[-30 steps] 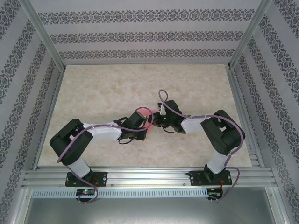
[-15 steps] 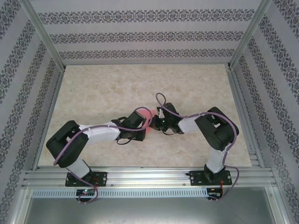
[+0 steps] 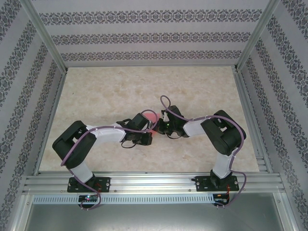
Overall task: Fold a paper plane with a square sheet of paper (pick it up from the middle)
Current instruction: Third fold the triangle at the center of the table.
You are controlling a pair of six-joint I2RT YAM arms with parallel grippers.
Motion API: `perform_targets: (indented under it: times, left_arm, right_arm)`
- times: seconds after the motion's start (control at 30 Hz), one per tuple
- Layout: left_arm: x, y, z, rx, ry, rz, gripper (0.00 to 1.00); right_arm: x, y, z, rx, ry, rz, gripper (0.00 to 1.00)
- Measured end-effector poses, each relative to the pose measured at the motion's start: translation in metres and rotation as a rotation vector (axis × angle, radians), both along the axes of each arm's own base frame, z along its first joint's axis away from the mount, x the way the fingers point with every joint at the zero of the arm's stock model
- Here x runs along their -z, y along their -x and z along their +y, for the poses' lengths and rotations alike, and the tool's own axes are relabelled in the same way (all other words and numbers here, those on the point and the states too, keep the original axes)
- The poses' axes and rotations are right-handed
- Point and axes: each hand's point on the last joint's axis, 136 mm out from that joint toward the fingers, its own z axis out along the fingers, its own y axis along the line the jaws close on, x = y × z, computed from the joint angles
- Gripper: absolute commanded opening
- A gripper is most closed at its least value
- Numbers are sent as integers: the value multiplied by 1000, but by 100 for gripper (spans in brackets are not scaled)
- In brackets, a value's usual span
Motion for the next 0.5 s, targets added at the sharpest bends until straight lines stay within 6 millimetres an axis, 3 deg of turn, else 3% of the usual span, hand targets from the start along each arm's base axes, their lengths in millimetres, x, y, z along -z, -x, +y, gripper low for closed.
perform_targets:
  times: [0.5]
  left_arm:
    - [1,0,4,-54,132,87,6]
  right_arm:
    - [0,0,0,-9,14,3,7]
